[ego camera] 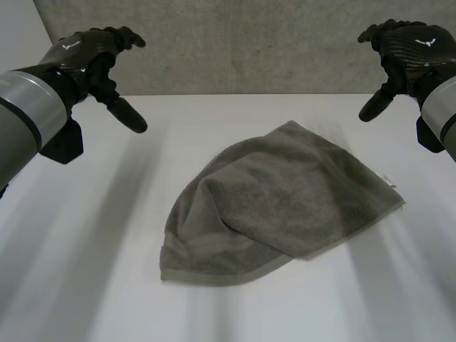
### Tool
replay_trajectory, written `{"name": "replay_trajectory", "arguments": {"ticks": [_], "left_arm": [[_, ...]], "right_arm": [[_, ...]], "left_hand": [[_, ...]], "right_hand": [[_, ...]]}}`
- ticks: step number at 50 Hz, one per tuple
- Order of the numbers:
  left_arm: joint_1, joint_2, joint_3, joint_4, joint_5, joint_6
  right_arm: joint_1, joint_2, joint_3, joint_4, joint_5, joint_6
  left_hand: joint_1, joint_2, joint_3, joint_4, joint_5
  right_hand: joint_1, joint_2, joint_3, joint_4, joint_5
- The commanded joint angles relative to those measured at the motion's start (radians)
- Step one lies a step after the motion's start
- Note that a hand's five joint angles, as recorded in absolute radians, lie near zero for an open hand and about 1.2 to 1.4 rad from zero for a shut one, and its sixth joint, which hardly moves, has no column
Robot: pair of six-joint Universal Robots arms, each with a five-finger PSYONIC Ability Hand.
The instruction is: Fold the towel.
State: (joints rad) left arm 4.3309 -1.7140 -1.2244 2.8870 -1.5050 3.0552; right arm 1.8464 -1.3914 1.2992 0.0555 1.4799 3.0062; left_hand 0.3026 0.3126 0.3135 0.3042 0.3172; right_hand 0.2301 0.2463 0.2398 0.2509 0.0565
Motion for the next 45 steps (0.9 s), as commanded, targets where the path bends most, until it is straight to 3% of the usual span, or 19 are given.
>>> {"name": "replay_trajectory", "arguments": {"ticks": [1,5,9,15,26,41,43,45], "left_arm": [[-0.109,0.094,-0.165,-0.020,0.006,0.055],[-0.128,0.125,-0.305,0.026,0.009,0.123],[-0.187,0.114,-0.487,0.168,0.009,0.207],[-0.247,0.018,-0.587,0.313,-0.001,0.269],[-0.257,-0.136,-0.598,0.347,0.002,0.310],[-0.260,-0.297,-0.563,0.581,-0.026,0.321],[-0.260,-0.311,-0.552,0.584,-0.027,0.336],[-0.258,-0.329,-0.540,0.591,-0.026,0.381]], "right_arm": [[-0.054,0.002,0.025,0.067,-0.122,-0.165],[-0.125,0.015,0.087,0.130,-0.248,-0.300],[-0.145,0.057,0.155,0.130,-0.303,-0.357],[-0.200,0.094,0.279,0.040,-0.319,-0.368],[-0.226,0.114,0.456,-0.170,-0.328,-0.374],[-0.216,0.189,0.459,-0.184,-0.311,-0.378],[-0.216,0.189,0.460,-0.184,-0.309,-0.378],[-0.216,0.189,0.460,-0.184,-0.309,-0.378]], "left_hand": [[0.212,0.202,0.201,0.211,0.023],[0.290,0.280,0.279,0.288,0.101],[0.284,0.274,0.273,0.282,0.095],[0.284,0.274,0.273,0.282,0.095],[0.284,0.274,0.273,0.282,0.095],[0.295,0.285,0.284,0.294,0.106],[0.392,0.382,0.381,0.391,0.203],[0.954,0.943,0.943,0.952,0.764]], "right_hand": [[-0.056,-0.072,-0.065,-0.076,-0.056],[-0.056,-0.072,-0.065,-0.076,-0.056],[-0.056,-0.072,-0.065,-0.076,-0.056],[-0.056,-0.072,-0.065,-0.076,-0.056],[-0.056,-0.072,-0.065,-0.076,-0.056],[-0.056,-0.072,-0.065,-0.076,-0.056],[-0.056,-0.072,-0.065,-0.076,-0.056],[-0.056,-0.072,-0.065,-0.076,-0.056]]}}
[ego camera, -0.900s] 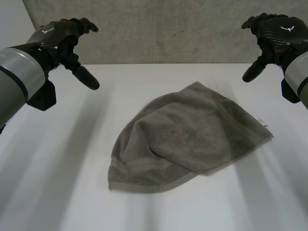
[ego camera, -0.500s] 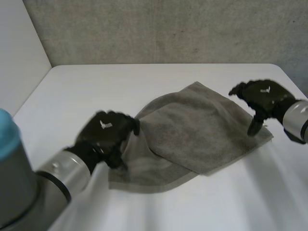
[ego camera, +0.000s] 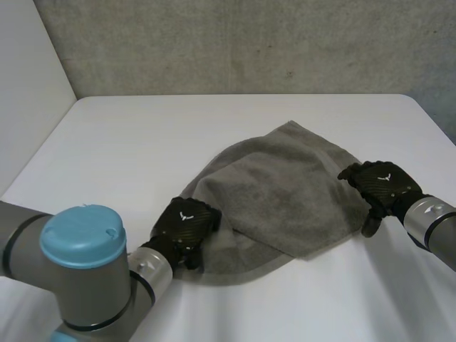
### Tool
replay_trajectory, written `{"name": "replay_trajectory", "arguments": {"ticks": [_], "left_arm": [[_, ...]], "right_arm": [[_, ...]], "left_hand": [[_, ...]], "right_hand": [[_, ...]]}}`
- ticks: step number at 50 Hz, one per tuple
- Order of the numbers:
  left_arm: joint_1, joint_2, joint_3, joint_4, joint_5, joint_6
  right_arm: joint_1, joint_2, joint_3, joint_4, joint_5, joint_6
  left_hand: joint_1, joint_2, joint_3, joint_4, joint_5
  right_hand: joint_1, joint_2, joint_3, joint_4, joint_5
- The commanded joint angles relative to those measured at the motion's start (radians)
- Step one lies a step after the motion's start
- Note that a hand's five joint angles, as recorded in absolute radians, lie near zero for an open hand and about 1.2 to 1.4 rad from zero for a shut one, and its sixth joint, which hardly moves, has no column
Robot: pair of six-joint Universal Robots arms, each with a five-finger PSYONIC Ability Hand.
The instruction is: Fold the towel.
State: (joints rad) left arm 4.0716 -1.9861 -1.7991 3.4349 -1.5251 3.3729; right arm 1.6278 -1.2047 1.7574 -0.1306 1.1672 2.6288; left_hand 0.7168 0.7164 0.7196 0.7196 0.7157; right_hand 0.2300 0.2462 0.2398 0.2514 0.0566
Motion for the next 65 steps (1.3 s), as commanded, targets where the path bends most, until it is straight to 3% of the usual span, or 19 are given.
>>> {"name": "replay_trajectory", "arguments": {"ticks": [1,2,10,15,18,19,20,21,23,28,42,44,46,47,48,50,58,60,65], "left_arm": [[0.001,-0.057,0.035,0.043,-0.006,0.063],[0.003,-0.063,0.038,0.044,-0.006,0.088],[0.045,-0.059,0.029,0.035,-0.007,0.212],[0.147,-0.010,0.009,0.033,0.011,0.220],[0.142,0.015,-0.016,0.037,0.034,0.221],[0.121,0.023,-0.017,0.038,0.055,0.211],[0.121,0.023,-0.017,0.038,0.056,0.211],[0.095,0.033,-0.016,0.037,0.063,0.207],[0.069,0.055,-0.017,0.033,0.072,0.204],[-0.005,0.082,-0.019,0.033,0.082,0.209],[-0.074,-0.121,0.093,0.030,0.071,0.229],[-0.074,-0.140,0.106,0.030,0.069,0.237],[-0.066,-0.152,0.113,0.032,0.065,0.253],[-0.066,-0.152,0.113,0.032,0.065,0.253],[-0.059,-0.148,0.113,0.032,0.063,0.253],[-0.053,-0.137,0.113,0.030,0.057,0.253],[-0.008,-0.016,0.053,0.033,0.034,0.260],[0.021,0.004,0.033,0.035,0.037,0.266],[0.228,0.058,-0.016,0.038,0.098,0.356]], "right_arm": [[0.003,0.002,0.002,0.002,0.003,-0.001],[0.003,0.002,0.002,0.002,0.005,-0.001],[0.003,0.002,0.002,0.002,0.005,-0.001],[0.004,0.004,0.001,0.000,0.005,-0.004],[0.004,0.004,0.002,0.000,0.006,-0.012],[0.004,0.004,0.002,0.000,0.006,-0.016],[0.004,0.004,0.002,0.000,0.006,-0.016],[0.004,0.004,0.004,0.000,0.006,-0.021],[0.004,0.004,0.005,0.002,0.006,-0.026],[0.004,0.004,0.007,0.002,0.005,-0.026],[0.004,0.013,0.013,0.000,0.005,-0.027],[0.004,0.014,0.013,0.000,0.005,-0.027],[0.004,0.014,0.013,0.000,0.005,-0.033],[0.004,0.014,0.013,0.000,0.005,-0.033],[0.004,0.014,0.013,0.000,0.005,-0.039],[0.004,0.016,0.013,0.000,0.005,-0.046],[0.003,0.016,0.013,0.000,0.005,-0.058],[0.003,0.016,0.013,0.002,0.005,-0.058],[0.004,0.014,0.014,0.003,0.002,-0.058]], "left_hand": [[0.542,0.542,0.539,0.539,0.368],[0.678,0.679,0.675,0.675,0.505],[0.680,0.680,0.677,0.677,0.506],[0.680,0.680,0.677,0.677,0.506],[0.680,0.680,0.677,0.677,0.506],[0.302,0.302,0.299,0.299,0.129],[0.298,0.299,0.295,0.295,0.125],[-0.199,-0.198,-0.202,-0.202,-0.372],[-0.396,-0.395,-0.398,-0.398,-0.569],[-0.398,-0.397,-0.400,-0.400,-0.571],[-0.274,-0.274,-0.277,-0.277,-0.448],[-0.198,-0.198,-0.201,-0.201,-0.371],[0.234,0.234,0.231,0.231,0.060],[0.237,0.237,0.234,0.234,0.063],[0.545,0.545,0.542,0.542,0.371],[0.678,0.679,0.675,0.675,0.505],[0.680,0.680,0.677,0.677,0.506],[0.680,0.680,0.677,0.677,0.506],[0.680,0.680,0.677,0.677,0.506]], "right_hand": [[-0.055,-0.072,-0.065,-0.077,-0.057],[-0.055,-0.072,-0.065,-0.077,-0.057],[-0.055,-0.072,-0.065,-0.077,-0.057],[-0.055,-0.072,-0.065,-0.077,-0.057],[-0.055,-0.072,-0.065,-0.077,-0.057],[-0.055,-0.072,-0.065,-0.077,-0.057],[-0.055,-0.072,-0.065,-0.077,-0.057],[-0.055,-0.072,-0.065,-0.077,-0.057],[-0.055,-0.072,-0.065,-0.077,-0.057],[-0.055,-0.072,-0.065,-0.077,-0.057],[-0.055,-0.072,-0.065,-0.077,-0.057],[-0.055,-0.072,-0.065,-0.077,-0.057],[-0.055,-0.072,-0.065,-0.077,-0.057],[-0.055,-0.072,-0.065,-0.077,-0.057],[-0.055,-0.072,-0.065,-0.077,-0.057],[-0.055,-0.072,-0.065,-0.077,-0.057],[-0.055,-0.072,-0.065,-0.077,-0.057],[-0.055,-0.072,-0.065,-0.077,-0.057],[-0.055,-0.072,-0.065,-0.077,-0.057]]}}
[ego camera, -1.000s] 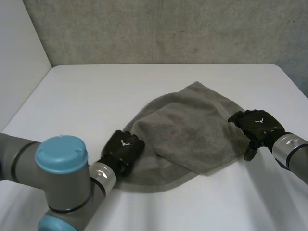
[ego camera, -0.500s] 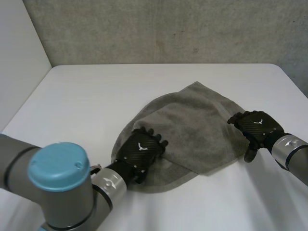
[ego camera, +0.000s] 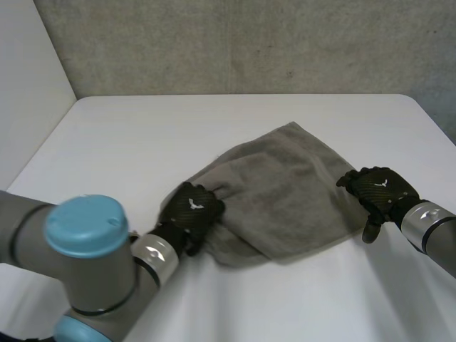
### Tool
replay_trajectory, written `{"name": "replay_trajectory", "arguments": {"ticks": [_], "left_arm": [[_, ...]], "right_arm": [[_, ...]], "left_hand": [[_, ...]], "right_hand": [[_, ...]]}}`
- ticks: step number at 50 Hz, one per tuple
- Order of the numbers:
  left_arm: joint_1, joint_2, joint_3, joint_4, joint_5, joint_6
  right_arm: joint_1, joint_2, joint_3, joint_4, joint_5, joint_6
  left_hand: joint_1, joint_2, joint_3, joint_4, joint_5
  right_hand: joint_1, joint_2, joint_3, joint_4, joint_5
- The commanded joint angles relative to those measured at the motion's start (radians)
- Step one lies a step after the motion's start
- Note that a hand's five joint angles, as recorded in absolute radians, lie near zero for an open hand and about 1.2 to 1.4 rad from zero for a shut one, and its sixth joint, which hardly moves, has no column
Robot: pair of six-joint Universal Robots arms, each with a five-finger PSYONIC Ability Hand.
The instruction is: Fold the towel.
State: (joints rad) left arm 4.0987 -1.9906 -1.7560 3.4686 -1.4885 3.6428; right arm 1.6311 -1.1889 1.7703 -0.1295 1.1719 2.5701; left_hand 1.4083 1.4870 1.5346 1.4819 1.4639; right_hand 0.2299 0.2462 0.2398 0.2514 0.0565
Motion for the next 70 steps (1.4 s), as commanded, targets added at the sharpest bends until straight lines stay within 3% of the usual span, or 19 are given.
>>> {"name": "replay_trajectory", "arguments": {"ticks": [1,3,11,18,21,22,23,24,26,36,49,70], "left_arm": [[0.201,0.062,-0.059,0.004,0.062,0.086],[0.288,0.065,-0.072,0.000,0.144,0.164],[0.440,0.052,-0.062,0.010,0.330,0.338],[0.497,0.003,-0.008,0.001,0.355,0.338],[0.486,0.012,-0.017,-0.009,0.361,0.327],[0.473,0.019,-0.028,-0.017,0.364,0.313],[0.473,0.019,-0.028,-0.017,0.364,0.313],[0.454,0.030,-0.042,-0.023,0.366,0.300],[0.434,0.055,-0.055,-0.032,0.364,0.283],[0.365,0.191,-0.132,-0.060,0.364,0.188],[0.331,0.306,-0.186,-0.085,0.353,-0.090],[0.304,0.286,-0.211,-0.060,0.355,-0.104]], "right_arm": [[0.001,-0.001,0.001,0.002,-0.003,0.001],[0.001,-0.001,0.005,0.002,-0.002,0.001],[0.009,-0.003,0.026,0.001,-0.002,0.001],[0.041,-0.003,0.034,-0.001,-0.002,0.001],[0.041,-0.008,0.038,-0.001,-0.002,0.001],[0.042,-0.009,0.040,-0.001,-0.002,0.001],[0.042,-0.009,0.040,-0.001,-0.002,0.001],[0.042,-0.011,0.043,-0.002,-0.003,0.001],[0.042,-0.014,0.046,-0.002,-0.008,0.001],[0.087,-0.017,0.066,-0.002,-0.017,0.013],[0.174,0.055,0.031,-0.087,0.000,0.021],[0.176,0.149,-0.043,-0.116,0.014,0.019]], "left_hand": [[-0.012,-0.091,-0.138,-0.086,-0.242],[-0.012,-0.091,-0.138,-0.086,-0.242],[-0.012,-0.091,-0.138,-0.086,-0.242],[-0.012,-0.091,-0.138,-0.086,-0.242],[-0.044,-0.122,-0.170,-0.117,-0.274],[-0.375,-0.454,-0.502,-0.449,-0.605],[-0.379,-0.457,-0.505,-0.452,-0.609],[-0.722,-0.800,-0.848,-0.795,-0.952],[-0.862,-0.940,-0.988,-0.935,-1.092],[-0.907,-0.986,-1.033,-0.981,-1.137],[-0.904,-0.983,-1.030,-0.978,-1.134],[-0.907,-0.986,-1.033,-0.981,-1.137]], "right_hand": [[-0.055,-0.072,-0.065,-0.077,-0.056],[-0.055,-0.072,-0.065,-0.077,-0.056],[-0.055,-0.072,-0.065,-0.077,-0.056],[-0.055,-0.072,-0.065,-0.077,-0.056],[-0.055,-0.072,-0.065,-0.077,-0.056],[-0.055,-0.072,-0.065,-0.077,-0.056],[-0.055,-0.072,-0.065,-0.077,-0.056],[-0.055,-0.072,-0.065,-0.077,-0.056],[-0.055,-0.072,-0.065,-0.077,-0.056],[-0.055,-0.072,-0.065,-0.077,-0.056],[0.084,0.068,0.074,0.063,0.083],[0.266,0.250,0.256,0.244,0.265]]}}
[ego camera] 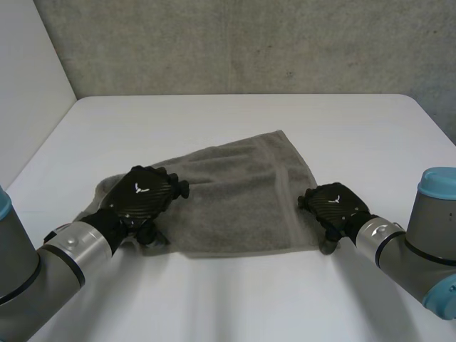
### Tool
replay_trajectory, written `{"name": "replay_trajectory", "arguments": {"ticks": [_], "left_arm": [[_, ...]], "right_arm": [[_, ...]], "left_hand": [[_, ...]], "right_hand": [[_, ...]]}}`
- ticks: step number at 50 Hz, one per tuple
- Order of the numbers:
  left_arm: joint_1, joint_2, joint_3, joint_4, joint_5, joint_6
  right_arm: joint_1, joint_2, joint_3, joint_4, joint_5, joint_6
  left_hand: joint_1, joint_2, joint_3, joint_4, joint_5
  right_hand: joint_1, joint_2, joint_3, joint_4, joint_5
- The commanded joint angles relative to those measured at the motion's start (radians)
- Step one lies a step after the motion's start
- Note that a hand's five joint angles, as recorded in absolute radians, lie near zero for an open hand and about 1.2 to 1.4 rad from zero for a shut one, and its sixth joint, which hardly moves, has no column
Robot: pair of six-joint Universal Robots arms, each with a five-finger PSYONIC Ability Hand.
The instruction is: Fold the towel.
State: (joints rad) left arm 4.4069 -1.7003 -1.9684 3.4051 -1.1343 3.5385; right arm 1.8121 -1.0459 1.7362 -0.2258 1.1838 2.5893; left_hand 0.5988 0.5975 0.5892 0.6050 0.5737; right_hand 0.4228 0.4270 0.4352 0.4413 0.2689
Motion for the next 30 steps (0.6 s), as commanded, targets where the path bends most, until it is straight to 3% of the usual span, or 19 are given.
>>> {"name": "replay_trajectory", "arguments": {"ticks": [1,19,30], "left_arm": [[-0.004,-0.004,0.000,0.005,0.001,0.000],[-0.006,-0.004,-0.009,0.011,0.001,-0.001],[-0.011,-0.004,-0.015,0.023,-0.001,-0.003]], "right_arm": [[-0.007,0.006,-0.009,-0.026,0.002,0.000],[0.004,0.032,-0.038,-0.052,0.037,0.002],[0.015,0.043,-0.038,-0.081,0.043,0.008]], "left_hand": [[-0.098,-0.096,-0.088,-0.104,-0.247],[-0.098,-0.096,-0.088,-0.104,-0.247],[-0.098,-0.096,-0.088,-0.104,-0.247]], "right_hand": [[0.079,0.075,0.067,0.061,0.058],[0.094,0.090,0.081,0.075,0.073],[0.384,0.380,0.371,0.365,0.363]]}}
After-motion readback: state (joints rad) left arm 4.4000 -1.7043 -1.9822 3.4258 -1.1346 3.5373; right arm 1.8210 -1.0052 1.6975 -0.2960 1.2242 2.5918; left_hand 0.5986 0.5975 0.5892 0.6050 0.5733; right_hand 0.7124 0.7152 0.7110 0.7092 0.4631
